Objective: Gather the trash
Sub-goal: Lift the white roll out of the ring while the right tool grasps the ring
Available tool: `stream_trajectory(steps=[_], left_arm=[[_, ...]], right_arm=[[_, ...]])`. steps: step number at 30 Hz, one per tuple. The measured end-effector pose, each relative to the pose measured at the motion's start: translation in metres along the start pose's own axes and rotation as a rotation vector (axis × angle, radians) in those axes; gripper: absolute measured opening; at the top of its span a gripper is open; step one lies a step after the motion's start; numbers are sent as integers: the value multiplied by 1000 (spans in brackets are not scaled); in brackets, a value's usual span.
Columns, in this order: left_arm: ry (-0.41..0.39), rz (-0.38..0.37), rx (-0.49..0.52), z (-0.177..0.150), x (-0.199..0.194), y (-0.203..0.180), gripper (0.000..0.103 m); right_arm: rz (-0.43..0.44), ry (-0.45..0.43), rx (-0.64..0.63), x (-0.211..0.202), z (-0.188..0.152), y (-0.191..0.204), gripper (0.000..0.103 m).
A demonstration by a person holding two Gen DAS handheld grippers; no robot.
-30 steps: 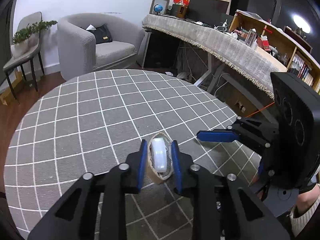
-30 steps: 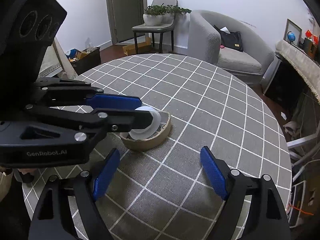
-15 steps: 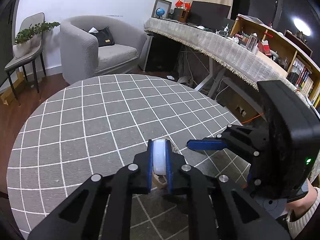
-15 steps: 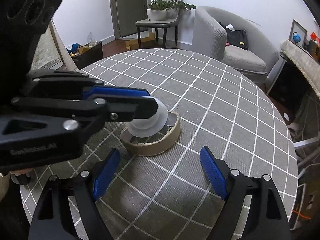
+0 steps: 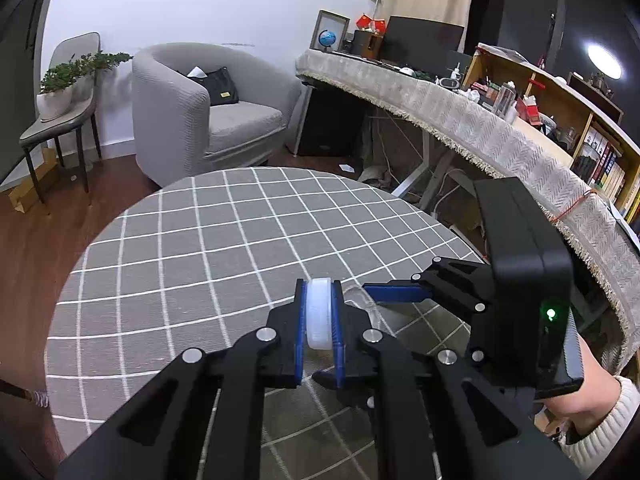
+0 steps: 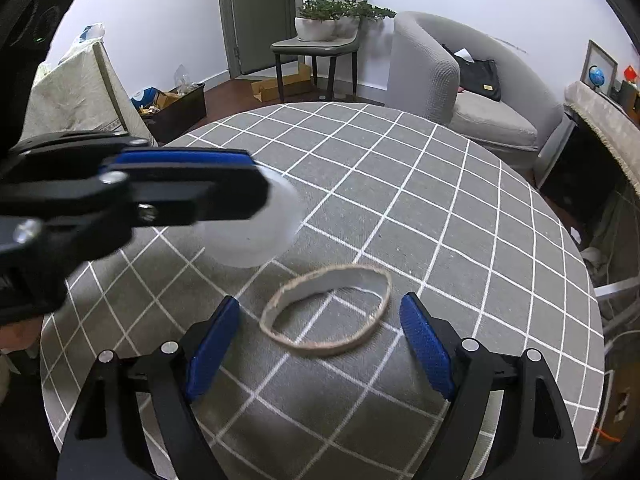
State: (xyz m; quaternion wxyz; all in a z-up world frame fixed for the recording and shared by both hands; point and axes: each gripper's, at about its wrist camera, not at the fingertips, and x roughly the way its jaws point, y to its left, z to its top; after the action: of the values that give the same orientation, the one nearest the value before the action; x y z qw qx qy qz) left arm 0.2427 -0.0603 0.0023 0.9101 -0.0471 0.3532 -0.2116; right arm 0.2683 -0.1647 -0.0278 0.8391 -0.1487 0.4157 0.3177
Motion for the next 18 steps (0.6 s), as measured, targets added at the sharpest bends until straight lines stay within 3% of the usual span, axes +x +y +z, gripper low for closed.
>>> stream_trajectory(steps=[1,4,18], left_arm=[[-1,3,-2,0,-2,2,12],[-2,15,-4,-2,-9,7,12],[-14,103,-29,-28,-55,43,13]], right_arm=[[-2,-6,2,0,1,0,67],[-15,-11,21,2,5,2,53],[-3,-36,23,5,17,39,52]])
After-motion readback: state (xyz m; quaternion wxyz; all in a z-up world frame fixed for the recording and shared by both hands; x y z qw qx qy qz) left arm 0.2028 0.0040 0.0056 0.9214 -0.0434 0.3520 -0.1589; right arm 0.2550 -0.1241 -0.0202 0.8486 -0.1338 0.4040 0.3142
